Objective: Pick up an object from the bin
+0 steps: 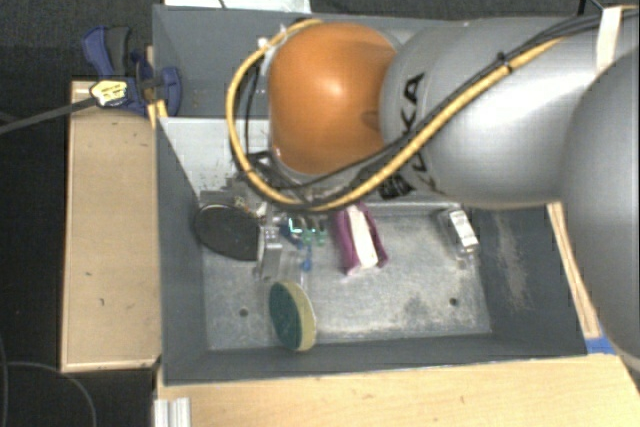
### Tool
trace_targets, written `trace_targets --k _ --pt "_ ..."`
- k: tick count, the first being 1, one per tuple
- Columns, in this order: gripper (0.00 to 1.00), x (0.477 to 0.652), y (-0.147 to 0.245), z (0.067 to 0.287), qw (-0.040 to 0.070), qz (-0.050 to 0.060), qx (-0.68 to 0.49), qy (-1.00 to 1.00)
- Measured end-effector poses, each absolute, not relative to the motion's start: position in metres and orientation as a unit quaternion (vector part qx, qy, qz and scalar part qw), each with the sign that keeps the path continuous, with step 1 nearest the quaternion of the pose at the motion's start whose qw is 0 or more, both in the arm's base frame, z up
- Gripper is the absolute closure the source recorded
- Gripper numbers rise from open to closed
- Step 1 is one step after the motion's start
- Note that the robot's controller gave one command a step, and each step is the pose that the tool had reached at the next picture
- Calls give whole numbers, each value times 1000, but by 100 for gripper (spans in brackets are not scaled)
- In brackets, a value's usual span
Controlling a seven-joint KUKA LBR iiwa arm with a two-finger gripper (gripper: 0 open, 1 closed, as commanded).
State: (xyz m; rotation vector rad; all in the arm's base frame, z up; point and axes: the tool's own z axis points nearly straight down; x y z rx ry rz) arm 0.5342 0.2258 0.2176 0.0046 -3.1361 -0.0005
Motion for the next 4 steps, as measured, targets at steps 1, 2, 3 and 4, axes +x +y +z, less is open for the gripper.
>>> trace_targets --k 1,2,3,4 --pt "0 554 194 101 1 0 85 -996" --pt "0 572 192 73 -4 -2 60 -998" --pt "100 570 191 71 -1 -1 58 -998" --pt "100 557 200 138 -3 -1 47 -999"
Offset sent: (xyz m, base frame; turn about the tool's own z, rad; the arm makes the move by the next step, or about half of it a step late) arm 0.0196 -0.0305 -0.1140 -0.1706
